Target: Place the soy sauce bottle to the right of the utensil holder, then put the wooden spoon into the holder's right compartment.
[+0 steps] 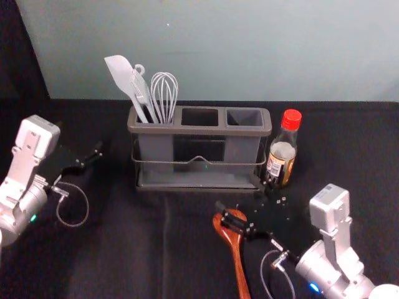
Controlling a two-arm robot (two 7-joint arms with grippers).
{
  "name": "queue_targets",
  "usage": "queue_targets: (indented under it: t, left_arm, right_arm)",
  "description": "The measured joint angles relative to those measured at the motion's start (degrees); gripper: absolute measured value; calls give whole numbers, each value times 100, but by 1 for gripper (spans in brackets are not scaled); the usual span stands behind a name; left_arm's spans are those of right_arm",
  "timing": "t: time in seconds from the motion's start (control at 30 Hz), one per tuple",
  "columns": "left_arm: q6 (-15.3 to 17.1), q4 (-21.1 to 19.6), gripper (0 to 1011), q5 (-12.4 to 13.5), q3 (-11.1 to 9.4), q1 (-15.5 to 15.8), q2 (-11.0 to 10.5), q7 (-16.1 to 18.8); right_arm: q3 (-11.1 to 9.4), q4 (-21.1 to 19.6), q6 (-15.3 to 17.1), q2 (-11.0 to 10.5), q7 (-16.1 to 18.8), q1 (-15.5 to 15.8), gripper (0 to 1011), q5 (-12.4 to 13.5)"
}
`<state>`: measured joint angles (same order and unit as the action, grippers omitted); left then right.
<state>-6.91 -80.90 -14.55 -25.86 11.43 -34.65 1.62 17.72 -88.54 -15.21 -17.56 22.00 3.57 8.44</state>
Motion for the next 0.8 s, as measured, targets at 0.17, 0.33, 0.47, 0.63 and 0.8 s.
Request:
queue_targets:
  t: [0.17, 0.33, 0.47, 0.63, 0.8]
  left_arm:
    - [0, 0, 1000, 0, 0, 0, 0, 0]
    - [0, 0, 1000, 0, 0, 0, 0, 0]
    - [0, 0, 1000, 0, 0, 0, 0, 0]
    - [0, 0, 1000, 0, 0, 0, 0, 0]
    - [0, 0, 1000, 0, 0, 0, 0, 0]
  right_arm:
    - [86, -411, 681, -81, -355, 153, 1000, -409]
    - [58, -1088, 1769, -138, -550, 421, 1002, -493]
    - [-33, -1666, 2824, -123, -618, 579, 1002, -359]
    - [-69, -2313, 4396, -68, -720, 568, 1002, -283]
    - [-53, -2558, 5425, 43, -747, 401, 1002, -305]
